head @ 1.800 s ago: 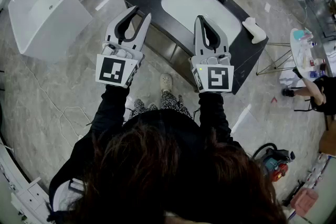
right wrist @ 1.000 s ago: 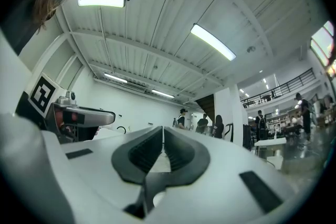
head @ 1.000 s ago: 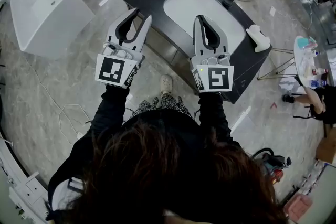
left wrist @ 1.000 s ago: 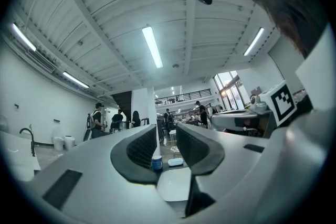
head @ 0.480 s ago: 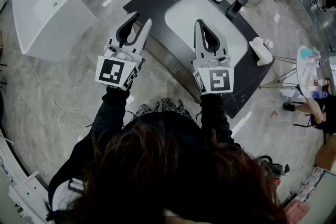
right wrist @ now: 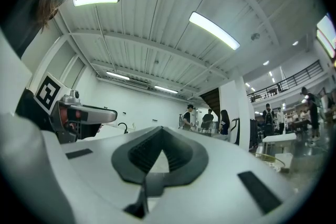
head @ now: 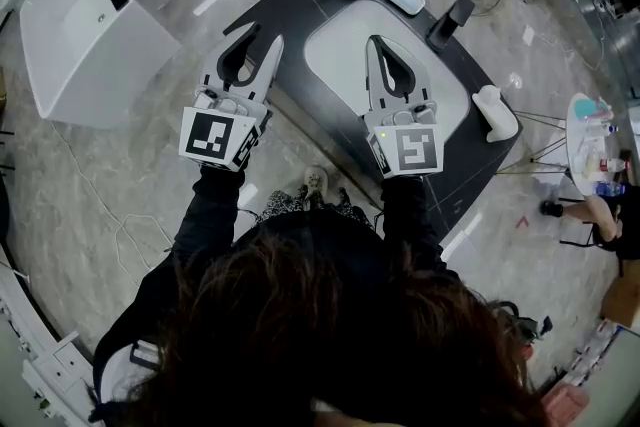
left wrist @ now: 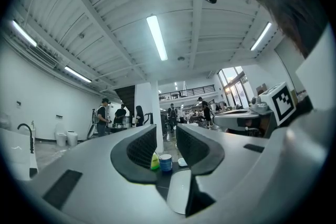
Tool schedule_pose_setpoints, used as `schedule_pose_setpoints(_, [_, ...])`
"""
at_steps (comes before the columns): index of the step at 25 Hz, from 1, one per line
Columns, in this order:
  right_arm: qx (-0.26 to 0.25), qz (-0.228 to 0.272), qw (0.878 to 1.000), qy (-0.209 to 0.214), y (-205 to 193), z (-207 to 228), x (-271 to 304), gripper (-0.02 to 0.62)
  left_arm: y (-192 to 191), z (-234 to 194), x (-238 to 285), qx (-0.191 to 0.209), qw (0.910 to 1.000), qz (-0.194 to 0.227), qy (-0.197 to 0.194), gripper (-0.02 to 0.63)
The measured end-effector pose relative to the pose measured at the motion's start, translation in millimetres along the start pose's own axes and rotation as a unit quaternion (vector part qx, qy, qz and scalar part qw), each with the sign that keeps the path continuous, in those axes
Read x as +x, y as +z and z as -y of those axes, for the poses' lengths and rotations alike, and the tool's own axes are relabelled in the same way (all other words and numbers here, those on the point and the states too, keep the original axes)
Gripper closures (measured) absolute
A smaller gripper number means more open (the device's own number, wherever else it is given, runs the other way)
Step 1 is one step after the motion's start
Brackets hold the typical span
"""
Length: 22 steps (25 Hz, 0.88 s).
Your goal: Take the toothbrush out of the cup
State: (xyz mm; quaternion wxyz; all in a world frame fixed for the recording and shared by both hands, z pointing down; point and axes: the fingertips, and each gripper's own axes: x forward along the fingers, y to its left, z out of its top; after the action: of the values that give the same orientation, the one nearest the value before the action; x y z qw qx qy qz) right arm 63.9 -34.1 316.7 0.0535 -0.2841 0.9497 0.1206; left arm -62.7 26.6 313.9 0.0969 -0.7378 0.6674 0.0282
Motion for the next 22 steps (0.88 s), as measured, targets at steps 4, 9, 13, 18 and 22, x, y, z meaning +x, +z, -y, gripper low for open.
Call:
schedule_pose_setpoints(4, [0.0,0.003,1.0,0.006,-1,12,13,0.592,0,-5,18,0.003,1.0,0.002,0.003,0.494])
schedule_pose_setpoints(9, [0.0,0.009,1.0,0.017,0,22,26,0.592,0,-9,37,0.005,1.0,0.006,0.005,0.494])
schedule_pose_setpoints(13, [-0.001,0.009,1.0,0.017,0,29,33,0.592,1,-10,47,0.004,0.9999,0.011,0.003,0.494])
schedule_pose_setpoints(18, [-0.003,0.008,1.0,0.016,0,36,37,0.592,0,-14,55,0.003,0.9999,0.009,0.004,0.494])
schedule_pose_setpoints(22, [-0.001,0.003,1.0,0.009,-2,39,38,0.592,-6,-14,61,-0.001,1.0,0.004,-0.001,0.494])
